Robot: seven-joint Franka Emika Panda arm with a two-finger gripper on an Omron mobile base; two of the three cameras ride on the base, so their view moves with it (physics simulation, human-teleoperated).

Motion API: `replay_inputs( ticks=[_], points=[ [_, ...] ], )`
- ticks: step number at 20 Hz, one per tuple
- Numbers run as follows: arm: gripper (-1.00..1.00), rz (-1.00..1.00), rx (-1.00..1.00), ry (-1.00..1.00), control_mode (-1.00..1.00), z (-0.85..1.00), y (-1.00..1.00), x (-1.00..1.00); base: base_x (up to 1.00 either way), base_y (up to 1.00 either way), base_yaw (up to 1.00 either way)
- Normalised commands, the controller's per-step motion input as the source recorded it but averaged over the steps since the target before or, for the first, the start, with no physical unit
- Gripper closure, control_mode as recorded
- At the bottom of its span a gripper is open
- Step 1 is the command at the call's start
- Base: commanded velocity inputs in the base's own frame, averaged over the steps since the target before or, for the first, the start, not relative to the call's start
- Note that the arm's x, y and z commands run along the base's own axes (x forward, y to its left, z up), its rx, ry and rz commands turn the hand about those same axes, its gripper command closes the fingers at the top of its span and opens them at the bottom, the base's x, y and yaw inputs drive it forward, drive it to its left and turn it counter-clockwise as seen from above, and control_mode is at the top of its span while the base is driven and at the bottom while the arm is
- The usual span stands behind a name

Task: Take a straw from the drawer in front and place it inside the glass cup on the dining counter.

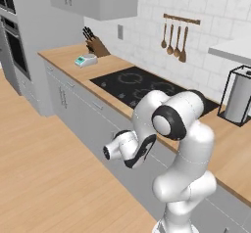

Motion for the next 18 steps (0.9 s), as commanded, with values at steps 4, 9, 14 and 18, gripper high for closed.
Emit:
replay_inputs(
  ticks=[4,9,14,18],
  points=[
    [-1.0,0.03,0.0,0.03,-1.0,-0.28,0.0,0.4,0.0,0.0,0.0],
    [-1.0,0.0,-0.01,0.01,-1.0,-0.28,0.01,0.27,0.0,0.0,0.0],
    [-1.0,0.0,-0.05,0.0,-1.0,-0.25,0.01,0.24,0.0,0.0,0.0],
    [-1.0,0.0,-0.06,0.0,-1.0,-0.28,0.04,0.31,0.0,0.0,0.0]
  ],
)
